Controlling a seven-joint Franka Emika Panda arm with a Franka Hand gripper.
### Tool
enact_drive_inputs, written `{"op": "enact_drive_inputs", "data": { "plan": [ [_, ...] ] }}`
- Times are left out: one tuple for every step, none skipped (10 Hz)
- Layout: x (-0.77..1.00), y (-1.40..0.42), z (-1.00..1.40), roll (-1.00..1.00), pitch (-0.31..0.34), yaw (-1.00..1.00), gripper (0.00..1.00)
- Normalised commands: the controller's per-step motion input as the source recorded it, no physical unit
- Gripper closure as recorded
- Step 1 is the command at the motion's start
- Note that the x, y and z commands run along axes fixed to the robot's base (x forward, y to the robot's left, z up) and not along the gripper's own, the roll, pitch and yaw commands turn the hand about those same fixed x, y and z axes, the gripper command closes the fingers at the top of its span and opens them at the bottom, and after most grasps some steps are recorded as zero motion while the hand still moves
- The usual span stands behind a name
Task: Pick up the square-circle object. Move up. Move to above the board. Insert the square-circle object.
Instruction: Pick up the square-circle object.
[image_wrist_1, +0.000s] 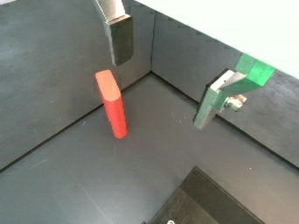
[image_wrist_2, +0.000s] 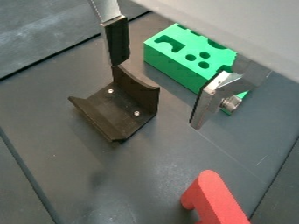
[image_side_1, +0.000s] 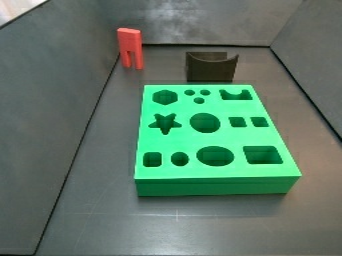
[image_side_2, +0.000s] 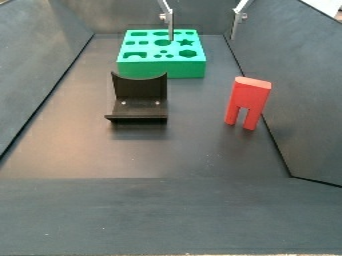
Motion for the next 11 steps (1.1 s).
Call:
{"op": "enact_drive_inputs", "data": {
  "plan": [
    [-0.7,0.03,-0.1,-0.03,-0.01,-0.5,0.0],
    [-0.61,0.13,-0.09,-0.02,-0.013,-0.63,0.0],
    [-0.56,0.15,-0.09,-0.02,0.0,-0.65,0.0],
    [-0.55,0.16,-0.12,-0.02,0.0,-0.66,0.0],
    [-0.59,0.13,-0.15,-0.02,0.0,-0.62,0.0],
    [-0.63,0.03,-0.25,-0.02,0.0,-0.53,0.0],
    [-0.4,0.02,-0.29,-0.03,0.0,-0.38,0.0],
    [0.0,0.0,-0.26,-0.03,-0.004,-0.07,0.0],
    [0.0,0.0,-0.17,0.0,0.0,-0.03,0.0],
    [0.0,0.0,-0.03,0.0,0.0,0.0,0.0],
    [-0.03,0.0,0.0,0.0,0.0,0.0,0.0]
  ]
}}
